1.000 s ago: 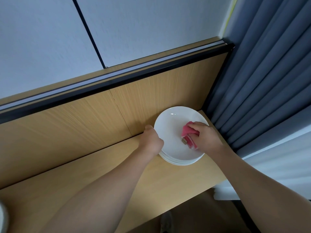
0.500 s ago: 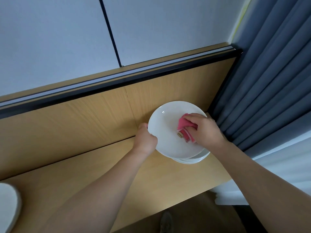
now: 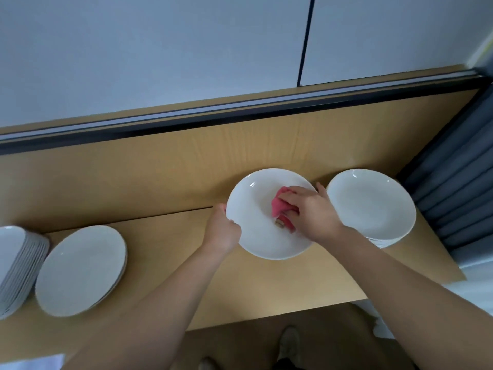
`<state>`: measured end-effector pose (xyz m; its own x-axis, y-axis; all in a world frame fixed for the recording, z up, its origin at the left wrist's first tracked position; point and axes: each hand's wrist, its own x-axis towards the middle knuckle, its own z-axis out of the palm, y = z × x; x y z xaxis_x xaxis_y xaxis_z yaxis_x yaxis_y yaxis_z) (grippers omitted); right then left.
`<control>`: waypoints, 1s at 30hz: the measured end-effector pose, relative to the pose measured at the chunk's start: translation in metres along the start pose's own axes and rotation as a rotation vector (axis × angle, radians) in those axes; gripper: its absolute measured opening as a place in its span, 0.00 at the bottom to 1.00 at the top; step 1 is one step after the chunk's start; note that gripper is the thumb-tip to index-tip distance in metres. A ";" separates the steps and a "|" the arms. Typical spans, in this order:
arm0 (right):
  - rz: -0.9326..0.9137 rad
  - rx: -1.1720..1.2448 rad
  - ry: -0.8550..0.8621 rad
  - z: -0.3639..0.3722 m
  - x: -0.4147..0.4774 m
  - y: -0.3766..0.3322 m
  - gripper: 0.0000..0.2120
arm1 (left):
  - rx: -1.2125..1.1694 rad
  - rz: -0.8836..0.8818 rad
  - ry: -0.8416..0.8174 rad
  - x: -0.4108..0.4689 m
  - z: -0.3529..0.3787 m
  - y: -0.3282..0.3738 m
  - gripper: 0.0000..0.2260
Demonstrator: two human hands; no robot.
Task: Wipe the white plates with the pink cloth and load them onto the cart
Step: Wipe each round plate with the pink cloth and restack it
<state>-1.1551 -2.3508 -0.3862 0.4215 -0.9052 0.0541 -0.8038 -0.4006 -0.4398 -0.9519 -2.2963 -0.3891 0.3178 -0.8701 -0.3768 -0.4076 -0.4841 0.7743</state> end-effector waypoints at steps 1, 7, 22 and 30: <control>-0.027 -0.017 -0.010 0.009 0.000 -0.012 0.12 | -0.014 -0.005 0.004 -0.003 -0.009 -0.010 0.14; -0.093 0.002 -0.140 0.069 0.002 -0.068 0.10 | -0.025 -0.103 0.045 -0.017 -0.054 -0.072 0.15; -0.025 -0.155 -0.333 0.159 -0.018 -0.126 0.20 | -0.050 -0.216 0.062 -0.018 -0.081 -0.163 0.17; 0.111 -0.284 -0.524 0.192 -0.016 -0.134 0.28 | 0.135 -0.142 -0.043 -0.010 -0.089 -0.175 0.13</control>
<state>-0.9737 -2.2552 -0.4999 0.4215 -0.7821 -0.4589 -0.9050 -0.3952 -0.1576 -0.8076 -2.1948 -0.4757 0.3449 -0.7939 -0.5007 -0.4732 -0.6078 0.6377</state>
